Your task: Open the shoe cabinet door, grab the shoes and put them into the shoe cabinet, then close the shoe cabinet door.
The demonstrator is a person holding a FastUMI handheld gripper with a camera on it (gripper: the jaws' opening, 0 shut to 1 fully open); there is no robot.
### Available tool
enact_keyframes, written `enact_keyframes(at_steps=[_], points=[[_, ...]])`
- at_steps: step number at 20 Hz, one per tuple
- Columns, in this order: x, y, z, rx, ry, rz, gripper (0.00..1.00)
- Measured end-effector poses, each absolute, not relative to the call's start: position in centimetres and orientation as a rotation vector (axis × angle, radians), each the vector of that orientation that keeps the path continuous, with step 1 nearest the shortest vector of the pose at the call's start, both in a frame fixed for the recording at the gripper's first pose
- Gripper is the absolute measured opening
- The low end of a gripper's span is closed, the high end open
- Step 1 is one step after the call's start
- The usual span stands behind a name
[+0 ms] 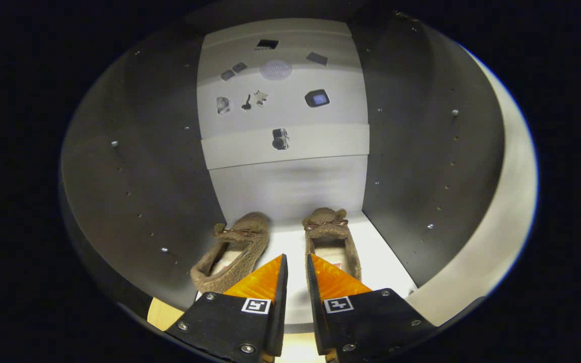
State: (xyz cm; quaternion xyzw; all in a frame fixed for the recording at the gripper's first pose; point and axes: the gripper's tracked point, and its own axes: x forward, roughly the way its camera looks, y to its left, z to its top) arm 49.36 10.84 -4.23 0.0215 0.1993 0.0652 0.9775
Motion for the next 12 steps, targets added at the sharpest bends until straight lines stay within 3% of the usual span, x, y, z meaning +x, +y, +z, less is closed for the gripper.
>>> enact_keyframes(at_steps=[12], points=[[33.4,9.0,-1.2,0.032,0.347,0.086,0.25]])
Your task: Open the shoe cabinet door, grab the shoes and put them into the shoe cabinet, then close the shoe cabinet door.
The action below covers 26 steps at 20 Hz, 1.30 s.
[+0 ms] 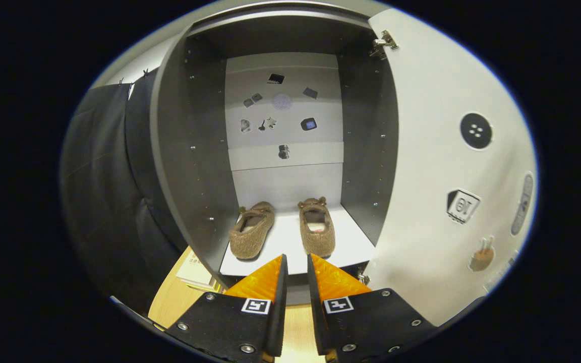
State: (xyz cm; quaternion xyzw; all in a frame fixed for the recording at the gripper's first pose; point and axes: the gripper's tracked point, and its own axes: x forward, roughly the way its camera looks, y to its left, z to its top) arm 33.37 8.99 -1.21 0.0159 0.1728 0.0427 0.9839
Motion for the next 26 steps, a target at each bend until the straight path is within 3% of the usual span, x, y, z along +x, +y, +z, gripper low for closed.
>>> enact_keyframes(at_steps=[14,26], points=[[18.4,3.3,0.6,0.051,0.286,0.012,0.27],[10.6,-9.5,0.7,0.085,0.256,-0.137,0.30]])
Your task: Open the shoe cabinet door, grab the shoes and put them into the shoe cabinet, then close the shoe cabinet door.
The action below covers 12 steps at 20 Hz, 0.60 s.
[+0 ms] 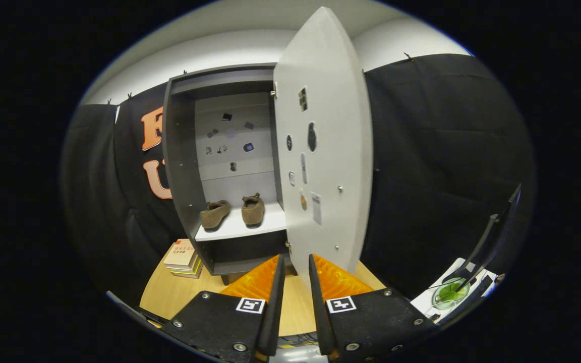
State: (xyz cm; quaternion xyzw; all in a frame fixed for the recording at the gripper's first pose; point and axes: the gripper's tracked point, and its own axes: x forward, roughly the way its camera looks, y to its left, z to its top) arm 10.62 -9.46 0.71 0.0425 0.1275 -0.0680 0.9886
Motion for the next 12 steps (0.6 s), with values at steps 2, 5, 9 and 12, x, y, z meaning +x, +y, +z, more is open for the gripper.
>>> enact_keyframes(at_steps=[2,5,9,12], points=[[10.2,-11.3,0.7,0.099,0.247,-0.140,0.32],[10.2,-14.4,0.1,0.099,0.250,-0.146,0.34],[10.8,-17.6,-0.5,0.102,0.253,-0.134,0.37],[12.0,-18.9,-1.5,0.110,0.262,-0.115,0.41]])
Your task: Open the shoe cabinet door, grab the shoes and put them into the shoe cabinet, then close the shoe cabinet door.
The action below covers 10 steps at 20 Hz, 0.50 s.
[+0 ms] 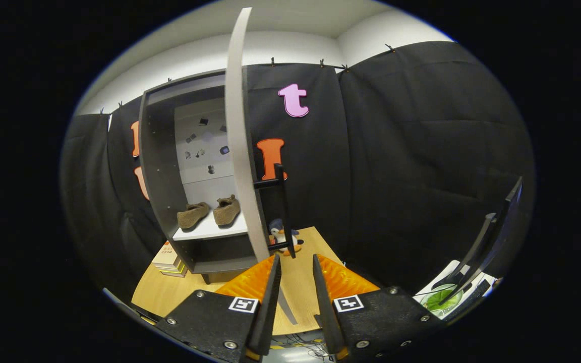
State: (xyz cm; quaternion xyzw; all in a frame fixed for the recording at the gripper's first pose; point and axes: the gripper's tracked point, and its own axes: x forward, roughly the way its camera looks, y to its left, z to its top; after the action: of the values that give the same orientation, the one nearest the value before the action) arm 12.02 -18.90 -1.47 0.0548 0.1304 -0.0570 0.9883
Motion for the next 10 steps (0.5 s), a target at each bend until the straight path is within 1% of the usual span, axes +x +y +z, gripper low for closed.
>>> enact_keyframes(at_steps=[5,10], points=[[14.5,-19.2,-2.8,0.132,0.261,-0.057,0.48],[16.0,-18.7,-3.3,0.125,0.253,-0.009,0.52]])
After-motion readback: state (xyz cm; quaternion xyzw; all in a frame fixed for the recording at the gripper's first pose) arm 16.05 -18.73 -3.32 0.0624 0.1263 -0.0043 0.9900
